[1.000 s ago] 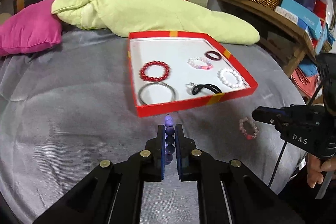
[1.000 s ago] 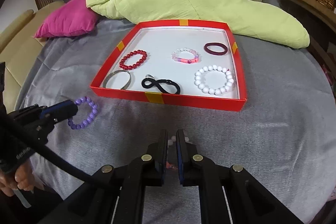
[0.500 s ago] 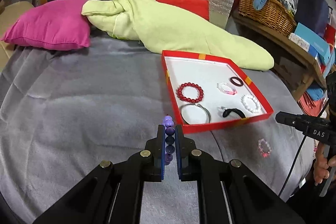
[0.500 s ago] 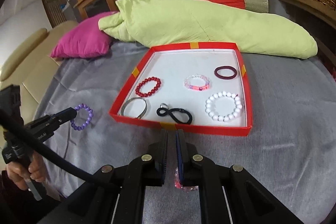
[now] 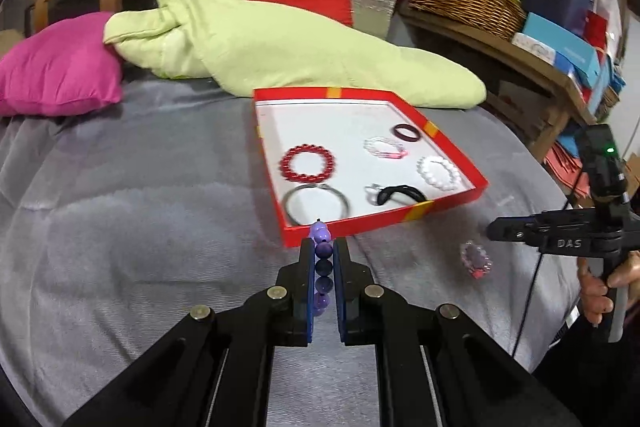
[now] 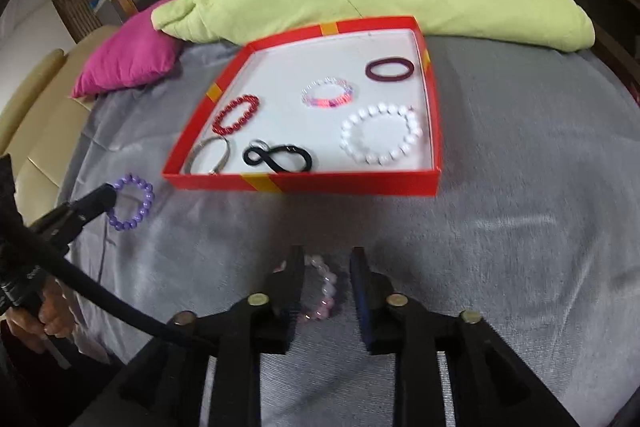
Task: Organize jewelry
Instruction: 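Carry the purple bracelet in the left tool while the right tool carries the pink-lavender bracelet toward the tray, then lower both bracelets into the red tray and open both tools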
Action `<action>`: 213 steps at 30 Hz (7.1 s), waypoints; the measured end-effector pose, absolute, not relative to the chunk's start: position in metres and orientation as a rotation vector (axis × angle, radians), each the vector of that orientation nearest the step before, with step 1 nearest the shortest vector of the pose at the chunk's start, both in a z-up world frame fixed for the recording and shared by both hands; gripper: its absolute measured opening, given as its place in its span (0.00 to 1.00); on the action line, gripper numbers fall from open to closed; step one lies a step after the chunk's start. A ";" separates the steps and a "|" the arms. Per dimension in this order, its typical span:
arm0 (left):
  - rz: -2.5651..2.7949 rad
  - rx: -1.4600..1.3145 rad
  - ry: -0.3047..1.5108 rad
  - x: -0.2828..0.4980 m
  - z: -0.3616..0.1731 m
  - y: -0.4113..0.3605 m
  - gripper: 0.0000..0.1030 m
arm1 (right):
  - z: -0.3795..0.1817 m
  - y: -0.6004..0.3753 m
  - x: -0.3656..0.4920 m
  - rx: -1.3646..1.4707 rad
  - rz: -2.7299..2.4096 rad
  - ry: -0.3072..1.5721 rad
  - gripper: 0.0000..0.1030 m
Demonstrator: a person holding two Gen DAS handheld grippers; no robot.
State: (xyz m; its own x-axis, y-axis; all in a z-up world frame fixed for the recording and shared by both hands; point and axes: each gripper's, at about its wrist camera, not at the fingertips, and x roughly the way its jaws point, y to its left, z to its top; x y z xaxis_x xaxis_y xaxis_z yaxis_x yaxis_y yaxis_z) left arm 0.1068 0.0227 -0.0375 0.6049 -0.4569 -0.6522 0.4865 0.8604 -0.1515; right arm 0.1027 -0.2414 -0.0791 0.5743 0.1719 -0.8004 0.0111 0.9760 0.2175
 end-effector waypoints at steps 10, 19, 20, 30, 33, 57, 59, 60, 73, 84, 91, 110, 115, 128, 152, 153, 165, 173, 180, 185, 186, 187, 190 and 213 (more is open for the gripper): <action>-0.631 0.049 0.681 0.095 -0.026 0.002 0.09 | -0.103 -0.200 0.100 -0.067 0.074 0.985 0.08; -0.629 0.062 0.656 0.091 -0.020 -0.011 0.09 | -0.075 -0.218 0.093 0.062 0.065 0.863 0.08; -0.625 0.063 0.655 0.091 -0.019 -0.013 0.09 | -0.072 -0.219 0.093 0.071 0.066 0.852 0.08; -0.545 0.128 0.647 0.090 -0.012 -0.034 0.09 | -0.055 -0.216 0.089 0.142 0.111 0.776 0.08; -0.514 0.141 0.648 0.091 -0.010 -0.038 0.09 | -0.050 -0.216 0.087 0.162 0.116 0.751 0.08; -0.236 0.140 0.569 0.102 0.006 -0.005 0.09 | -0.044 -0.212 0.090 0.238 0.131 0.720 0.08; -0.226 0.134 0.568 0.102 0.007 0.001 0.09 | -0.043 -0.208 0.090 0.234 0.138 0.714 0.08; -0.219 0.132 0.567 0.102 0.007 0.004 0.09 | -0.043 -0.206 0.090 0.234 0.143 0.712 0.08; -0.174 0.116 0.553 0.101 0.011 0.026 0.09 | -0.041 -0.186 0.095 0.238 0.182 0.695 0.08; -0.162 0.097 0.538 0.102 0.014 0.026 0.09 | -0.033 -0.185 0.101 0.265 0.196 0.663 0.08; -0.166 0.100 0.520 0.105 0.015 0.016 0.09 | -0.032 -0.199 0.103 0.302 0.180 0.652 0.08; -0.198 0.136 0.514 0.117 0.008 -0.019 0.09 | -0.033 -0.237 0.108 0.381 0.142 0.630 0.08; -0.212 0.146 0.515 0.124 0.006 -0.031 0.09 | -0.031 -0.247 0.111 0.408 0.133 0.621 0.08; -0.234 0.165 0.525 0.138 -0.001 -0.057 0.09 | -0.026 -0.266 0.128 0.466 0.117 0.605 0.08; -0.254 0.152 0.586 0.188 -0.020 -0.083 0.09 | -0.043 -0.273 0.209 0.521 0.113 0.646 0.08; -0.259 0.143 0.592 0.190 -0.021 -0.083 0.09 | -0.044 -0.274 0.212 0.524 0.112 0.648 0.08; -0.244 0.084 0.623 0.249 -0.021 -0.067 0.09 | -0.045 -0.275 0.258 0.552 0.095 0.670 0.08; -0.297 0.061 0.637 0.263 -0.026 -0.077 0.09 | -0.057 -0.271 0.286 0.592 0.104 0.706 0.09; -0.347 0.082 0.665 0.264 -0.036 -0.092 0.09 | -0.067 -0.277 0.302 0.609 0.079 0.721 0.09; -0.387 0.077 0.700 0.261 -0.040 -0.101 0.09 | -0.072 -0.289 0.310 0.639 0.058 0.724 0.09; -0.395 0.078 0.706 0.260 -0.041 -0.103 0.09 | -0.073 -0.291 0.311 0.642 0.056 0.723 0.09; -0.401 0.079 0.709 0.259 -0.042 -0.105 0.09 | -0.073 -0.292 0.312 0.646 0.054 0.722 0.09; -0.427 0.076 0.732 0.256 -0.045 -0.111 0.09 | -0.073 -0.294 0.317 0.652 0.054 0.719 0.09; -0.424 0.107 0.766 0.243 -0.049 -0.111 0.09 | -0.082 -0.290 0.334 0.642 0.058 0.761 0.08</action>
State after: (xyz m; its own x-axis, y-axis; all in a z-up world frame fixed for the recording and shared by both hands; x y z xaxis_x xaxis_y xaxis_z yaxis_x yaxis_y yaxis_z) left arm 0.2435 -0.1112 -0.0492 0.6411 -0.3331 -0.6914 0.4098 0.9103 -0.0585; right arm 0.3338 -0.2897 -0.0816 0.7323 0.2739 -0.6234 0.1756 0.8086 0.5615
